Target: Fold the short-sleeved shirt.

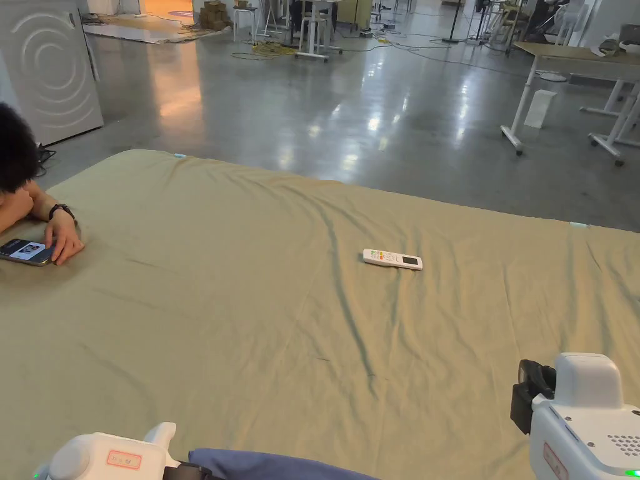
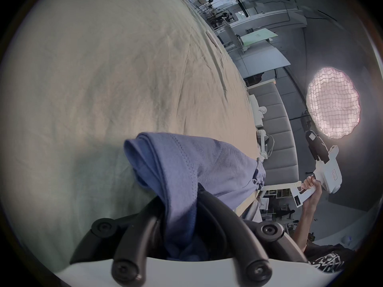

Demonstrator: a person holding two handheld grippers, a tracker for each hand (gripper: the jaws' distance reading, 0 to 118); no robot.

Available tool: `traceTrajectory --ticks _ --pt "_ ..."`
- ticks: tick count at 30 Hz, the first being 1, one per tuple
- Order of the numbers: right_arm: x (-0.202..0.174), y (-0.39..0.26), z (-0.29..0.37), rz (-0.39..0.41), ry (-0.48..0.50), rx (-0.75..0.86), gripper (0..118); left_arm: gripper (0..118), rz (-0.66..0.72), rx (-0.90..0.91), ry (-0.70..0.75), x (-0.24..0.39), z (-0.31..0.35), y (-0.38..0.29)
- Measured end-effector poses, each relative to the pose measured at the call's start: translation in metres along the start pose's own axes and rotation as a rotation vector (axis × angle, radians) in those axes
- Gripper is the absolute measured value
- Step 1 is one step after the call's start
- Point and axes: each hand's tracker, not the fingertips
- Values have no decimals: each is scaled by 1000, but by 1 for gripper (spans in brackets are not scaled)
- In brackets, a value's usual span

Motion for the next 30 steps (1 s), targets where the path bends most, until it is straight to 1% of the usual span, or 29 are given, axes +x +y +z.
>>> traceTrajectory --ticks 2,5,9,11,14,15,20,24,27,30 --pt "2 0 1 -1 -3 1 0 7 -21 19 32 8 7 1" --pt "6 0 4 -6 -7 5 0 7 -31 50 35 29 21 -1" --pt "12 0 8 -10 -20 16 0 7 -95 83 86 45 38 10" --pt "16 0 10 -16 -26 21 0 7 -106 96 98 52 52 16" --pt "22 1 14 -20 -31 27 0 7 -129 105 173 69 80 21" --pt "23 1 14 -21 -34 29 0 7 -147 116 221 72 88 23" --pt "31 0 18 -28 -43 38 0 7 -130 122 392 91 116 16" --pt "33 -2 18 -49 -46 40 0 7 -116 132 390 112 113 5" --pt "33 -3 20 -58 -40 42 0 7 -136 111 412 137 101 -4" --pt "35 -5 23 -60 -36 45 0 7 -164 80 376 161 86 -12"
